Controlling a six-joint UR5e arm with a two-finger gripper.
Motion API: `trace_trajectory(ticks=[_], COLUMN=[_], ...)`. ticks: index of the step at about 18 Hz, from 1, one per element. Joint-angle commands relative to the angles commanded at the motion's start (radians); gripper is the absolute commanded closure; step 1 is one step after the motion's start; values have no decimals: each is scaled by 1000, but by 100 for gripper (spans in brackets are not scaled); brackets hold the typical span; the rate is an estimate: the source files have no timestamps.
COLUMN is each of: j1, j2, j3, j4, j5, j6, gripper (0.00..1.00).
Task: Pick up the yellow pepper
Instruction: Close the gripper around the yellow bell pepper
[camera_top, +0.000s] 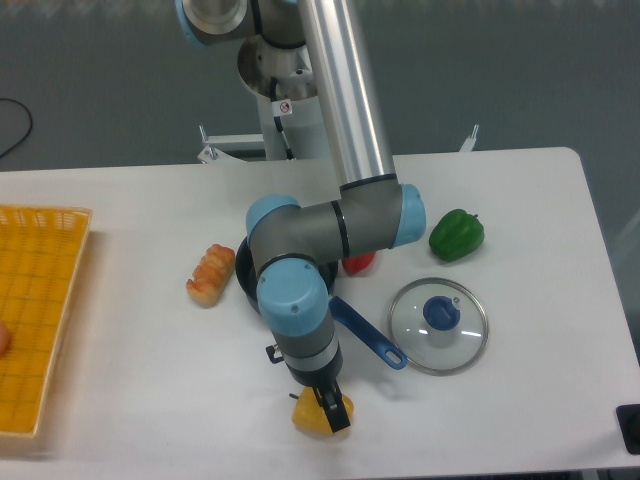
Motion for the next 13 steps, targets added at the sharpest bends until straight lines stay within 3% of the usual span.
trace_trajectory(ticks=[13], j1=[-9], j2=[-28], j3=[5], j4=[0], j5=[0], j6=[3], gripper=[0])
